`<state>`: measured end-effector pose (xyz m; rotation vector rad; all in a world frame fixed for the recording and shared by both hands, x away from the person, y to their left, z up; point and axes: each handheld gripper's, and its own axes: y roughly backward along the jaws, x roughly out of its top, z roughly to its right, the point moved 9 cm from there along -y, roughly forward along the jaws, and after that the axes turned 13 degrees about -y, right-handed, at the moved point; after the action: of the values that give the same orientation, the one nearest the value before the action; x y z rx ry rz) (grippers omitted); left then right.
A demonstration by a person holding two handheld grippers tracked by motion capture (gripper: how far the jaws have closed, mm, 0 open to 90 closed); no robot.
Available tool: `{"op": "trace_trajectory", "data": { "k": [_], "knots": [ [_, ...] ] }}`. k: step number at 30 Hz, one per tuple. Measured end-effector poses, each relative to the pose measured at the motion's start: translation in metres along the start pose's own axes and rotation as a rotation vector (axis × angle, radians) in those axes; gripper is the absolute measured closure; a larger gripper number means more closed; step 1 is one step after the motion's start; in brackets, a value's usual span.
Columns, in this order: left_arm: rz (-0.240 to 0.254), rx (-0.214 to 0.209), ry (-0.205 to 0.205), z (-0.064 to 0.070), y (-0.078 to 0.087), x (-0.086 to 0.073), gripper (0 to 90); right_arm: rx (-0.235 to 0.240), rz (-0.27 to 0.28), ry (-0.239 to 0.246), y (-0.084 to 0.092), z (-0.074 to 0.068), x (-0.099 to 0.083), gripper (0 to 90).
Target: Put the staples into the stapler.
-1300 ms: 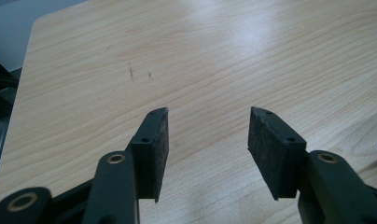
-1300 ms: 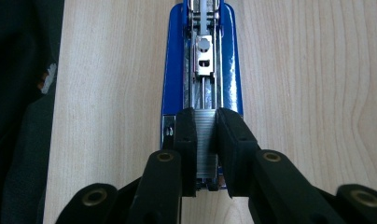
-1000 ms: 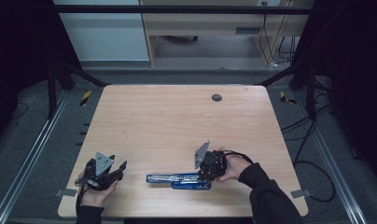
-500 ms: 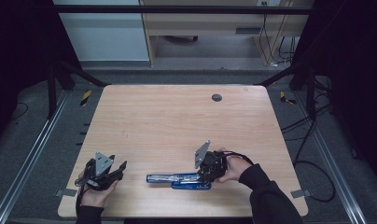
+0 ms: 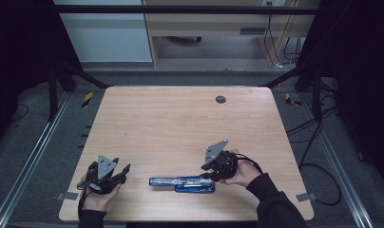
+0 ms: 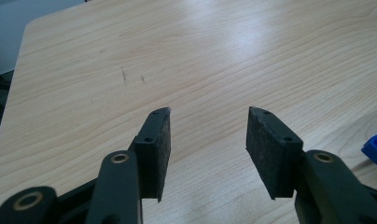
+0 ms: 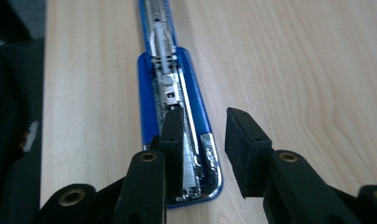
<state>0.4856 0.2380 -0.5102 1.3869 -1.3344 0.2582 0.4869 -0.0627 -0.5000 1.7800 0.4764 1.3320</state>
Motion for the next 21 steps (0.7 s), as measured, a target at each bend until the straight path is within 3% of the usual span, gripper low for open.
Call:
{"op": "trace_trajectory", "data": {
  "k": [4, 10, 14, 16, 21],
  "knots": [
    [0.017, -0.018, 0.009, 0.004, 0.001, 0.004, 53.4, -0.032, 0.049, -0.089, 0.007, 0.0, -0.002, 72.9],
    [0.047, -0.068, 0.005, 0.016, 0.003, 0.012, 60.2, -0.071, 0.139, -0.17, 0.016, 0.001, -0.006, 80.5],
    [0.068, -0.116, -0.031, 0.026, 0.003, 0.018, 63.2, -0.077, 0.197, -0.219, 0.023, 0.0, -0.011, 86.5],
    [0.083, -0.168, -0.05, 0.033, 0.002, 0.021, 63.3, -0.086, 0.222, -0.236, 0.026, -0.001, -0.014, 89.2],
    [0.093, -0.245, -0.136, 0.043, 0.002, 0.028, 61.7, -0.101, 0.243, -0.269, 0.026, -0.006, -0.025, 90.0]
  ]
}}
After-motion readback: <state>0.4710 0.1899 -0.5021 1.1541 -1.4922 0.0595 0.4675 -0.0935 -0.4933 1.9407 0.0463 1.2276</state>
